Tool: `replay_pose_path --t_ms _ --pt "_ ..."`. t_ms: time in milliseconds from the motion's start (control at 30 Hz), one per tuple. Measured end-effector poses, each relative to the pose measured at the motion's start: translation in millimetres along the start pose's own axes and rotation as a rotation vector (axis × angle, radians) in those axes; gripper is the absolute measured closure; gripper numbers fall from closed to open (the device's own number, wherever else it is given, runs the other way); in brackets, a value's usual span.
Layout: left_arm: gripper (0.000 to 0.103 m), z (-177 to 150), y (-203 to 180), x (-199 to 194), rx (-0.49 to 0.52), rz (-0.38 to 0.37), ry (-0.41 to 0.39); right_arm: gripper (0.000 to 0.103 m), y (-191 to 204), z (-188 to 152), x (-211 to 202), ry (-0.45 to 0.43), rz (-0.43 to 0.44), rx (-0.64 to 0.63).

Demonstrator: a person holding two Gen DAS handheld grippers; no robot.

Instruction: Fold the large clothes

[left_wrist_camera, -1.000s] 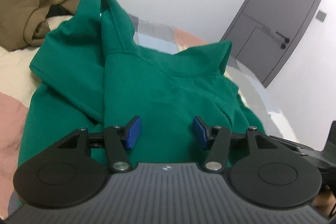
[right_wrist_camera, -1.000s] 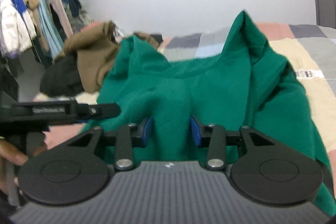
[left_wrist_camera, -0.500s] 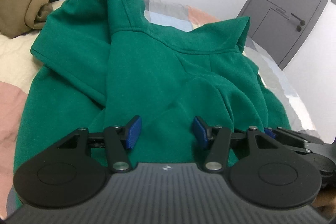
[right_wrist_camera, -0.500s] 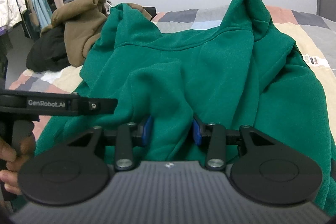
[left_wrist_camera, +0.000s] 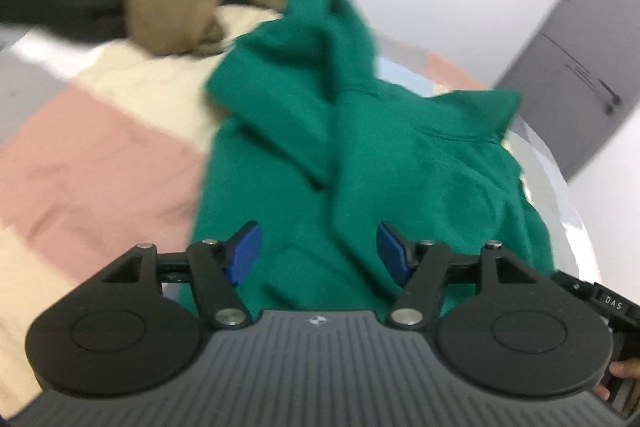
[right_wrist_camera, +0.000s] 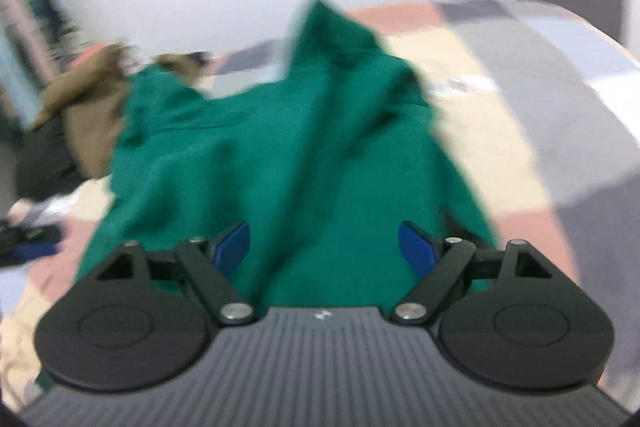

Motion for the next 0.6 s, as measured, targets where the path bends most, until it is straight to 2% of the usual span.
replay_pose_path --t_ms 133,200,267,367,500,600 --pt "0.034 -18.5 31.4 -1.8 -0.086 0.080 0.058 0.020 -59.6 6.6 7.4 0.017 -0.200 0.175" --pt "0.034 -27.2 45.9 -0.2 -0.138 0.100 0.084 0.020 -85.6 5.3 12.9 0.040 -0.254 0.278" --pt "0.034 -34.5 59.6 2.1 -0.180 0.130 0.109 0.020 -103.0 1.5 19.0 0.079 -0.262 0.375" --pt "0.034 -49.9 71.8 9.9 -0.231 0.140 0.157 0.018 -114.4 -5.1 26.7 0.115 -0.253 0.454" --pt "0.034 -62.8 73.4 16.7 -0.306 0.071 0.190 0.017 -116.6 -9.6 30.4 0.132 -0.240 0.488" --pt "0.033 -65.6 62.5 18.9 -0.299 0.022 0.203 0.008 -116.6 -11.1 32.3 0.161 -0.202 0.516"
Point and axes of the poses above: each gripper's, at about its wrist camera, not at the fingertips, and x roughly the way its jaws point, y to its left, z to its top, the point moved 8 cm from there along x, roughly the way its jaws point, and after that the axes turned 13 degrees about x, right-handed, at the moved point
